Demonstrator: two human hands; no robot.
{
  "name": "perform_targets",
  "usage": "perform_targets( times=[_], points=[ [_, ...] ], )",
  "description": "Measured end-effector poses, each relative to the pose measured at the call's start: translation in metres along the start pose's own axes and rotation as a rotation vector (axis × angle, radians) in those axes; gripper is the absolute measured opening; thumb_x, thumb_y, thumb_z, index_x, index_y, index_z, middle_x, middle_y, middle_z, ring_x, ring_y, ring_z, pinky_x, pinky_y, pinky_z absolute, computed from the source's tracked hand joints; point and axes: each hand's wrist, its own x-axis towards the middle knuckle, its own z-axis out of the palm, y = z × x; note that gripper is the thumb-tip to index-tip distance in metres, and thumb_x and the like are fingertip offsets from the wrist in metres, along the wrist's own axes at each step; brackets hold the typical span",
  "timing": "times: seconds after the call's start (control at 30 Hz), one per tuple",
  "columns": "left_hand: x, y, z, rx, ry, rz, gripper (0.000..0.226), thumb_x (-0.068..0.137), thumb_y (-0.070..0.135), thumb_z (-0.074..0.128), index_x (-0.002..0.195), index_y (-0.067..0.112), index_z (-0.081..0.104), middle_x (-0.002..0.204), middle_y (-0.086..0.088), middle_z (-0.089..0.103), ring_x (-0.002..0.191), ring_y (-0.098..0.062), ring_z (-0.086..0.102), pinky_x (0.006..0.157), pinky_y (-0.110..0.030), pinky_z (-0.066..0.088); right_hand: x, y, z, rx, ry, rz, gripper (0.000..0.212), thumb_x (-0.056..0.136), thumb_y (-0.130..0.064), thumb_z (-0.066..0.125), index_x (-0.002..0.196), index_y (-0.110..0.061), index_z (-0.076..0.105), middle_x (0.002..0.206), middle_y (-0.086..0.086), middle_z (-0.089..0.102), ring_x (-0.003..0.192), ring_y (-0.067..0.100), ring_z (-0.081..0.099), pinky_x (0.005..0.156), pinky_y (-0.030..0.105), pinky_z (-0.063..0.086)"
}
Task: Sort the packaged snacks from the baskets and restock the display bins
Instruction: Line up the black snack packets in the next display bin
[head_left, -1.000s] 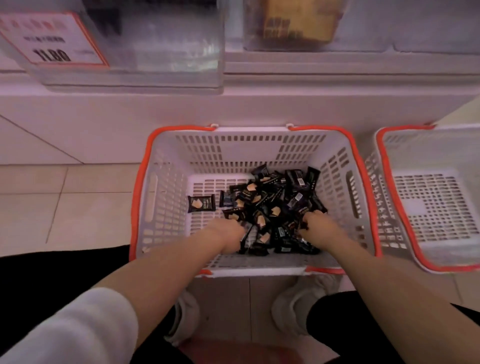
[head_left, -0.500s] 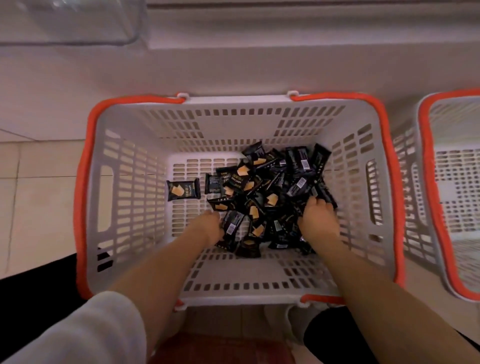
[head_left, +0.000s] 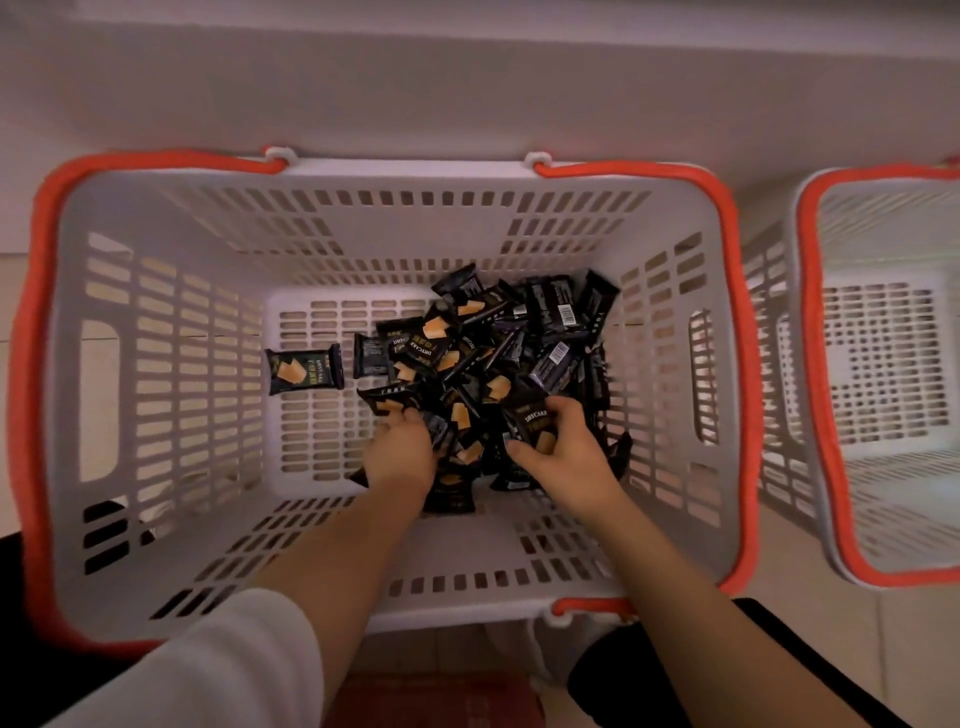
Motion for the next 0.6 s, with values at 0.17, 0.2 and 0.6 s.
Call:
perform_targets(
  times=[0.17, 0.2, 0.6],
  points=[
    [-0.003, -0.017, -0.01, -0.005, 0.012, 0.002, 0.046, 0.091, 0.008, 0.047, 0.134, 0.002, 0.035, 0.131, -0.015, 0.048, 0.118, -0.03, 0.049, 0.094, -0.038, 0.043, -0.012, -0.009, 0.003, 0.011, -0.025, -0.04, 0.07, 0.09, -0.055, 0.041, 0.147, -0.018, 0.025, 0.135, 0.002, 0.05, 0.114, 0.012, 0.051, 0.095, 0.026, 0.041],
    [-0.004, -0.023, -0.012, -0.039, -0.016, 0.008, 0.043, 0.091, 0.008, 0.047, 0.132, 0.002, 0.038, 0.131, -0.016, 0.047, 0.117, -0.03, 0.049, 0.093, -0.039, 0.044, -0.013, -0.011, 0.003, 0.026, -0.015, -0.031, 0.063, 0.094, -0.051, 0.038, 0.146, -0.018, 0.028, 0.14, 0.001, 0.047, 0.12, 0.013, 0.048, 0.1, 0.028, 0.038],
    [-0.002, 0.006, 0.004, -0.113, 0.016, -0.015, 0.055, 0.09, 0.045, 0.053, 0.125, 0.006, 0.039, 0.131, -0.015, 0.044, 0.117, -0.029, 0.048, 0.086, -0.04, 0.045, 0.0, 0.006, 0.0, 0.224, 0.037, 0.156, 0.017, 0.093, -0.018, 0.054, 0.111, -0.016, 0.053, 0.104, 0.002, 0.061, 0.093, 0.016, 0.056, 0.076, 0.027, 0.04]
  ],
)
